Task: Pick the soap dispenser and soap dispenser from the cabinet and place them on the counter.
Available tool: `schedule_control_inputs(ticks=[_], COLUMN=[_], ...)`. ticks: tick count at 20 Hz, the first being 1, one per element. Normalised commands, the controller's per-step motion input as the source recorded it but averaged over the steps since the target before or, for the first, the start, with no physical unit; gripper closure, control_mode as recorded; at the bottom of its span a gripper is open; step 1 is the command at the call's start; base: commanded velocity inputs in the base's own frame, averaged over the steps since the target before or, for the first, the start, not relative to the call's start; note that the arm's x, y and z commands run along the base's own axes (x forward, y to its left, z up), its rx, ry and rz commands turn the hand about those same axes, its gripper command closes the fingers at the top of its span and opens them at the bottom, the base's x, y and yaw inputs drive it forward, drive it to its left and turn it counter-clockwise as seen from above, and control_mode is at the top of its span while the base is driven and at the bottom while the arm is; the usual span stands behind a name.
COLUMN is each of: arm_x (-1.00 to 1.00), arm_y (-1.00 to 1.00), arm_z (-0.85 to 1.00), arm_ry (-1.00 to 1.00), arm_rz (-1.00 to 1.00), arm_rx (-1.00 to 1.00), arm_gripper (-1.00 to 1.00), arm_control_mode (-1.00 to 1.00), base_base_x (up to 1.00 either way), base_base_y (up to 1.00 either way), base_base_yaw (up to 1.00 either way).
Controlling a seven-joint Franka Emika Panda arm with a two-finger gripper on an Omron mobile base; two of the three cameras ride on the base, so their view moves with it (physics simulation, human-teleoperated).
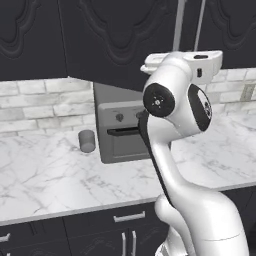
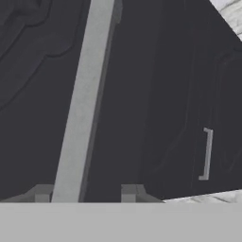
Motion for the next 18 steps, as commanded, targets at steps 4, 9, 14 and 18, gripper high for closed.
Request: schedule_control_inputs(ticks=[4, 9, 14, 18], arm_x=[-0.82, -0.72, -0.47, -0.01], arm_y=[0.43, 0.45, 0.36, 0.02], arm_z=[0.36, 0.25, 0.09, 0.00], arm_ry=[0.00, 0.00, -0.01, -0.01], arm_rz=[-0.05, -0.04, -0.01, 0.00], arm_rx=[0.00, 0.00, 0.01, 0.00], arm_gripper=[1.00, 1.00, -1.00, -1.00], arm_control_mode=[-1.00, -1.00, -1.00, -1.00], base_base_x=[0.00, 0.00, 0.00, 0.00], base_base_y=[0.00, 0.00, 0.00, 0.00], base_base_yaw=[0.00, 0.00, 0.00, 0.00])
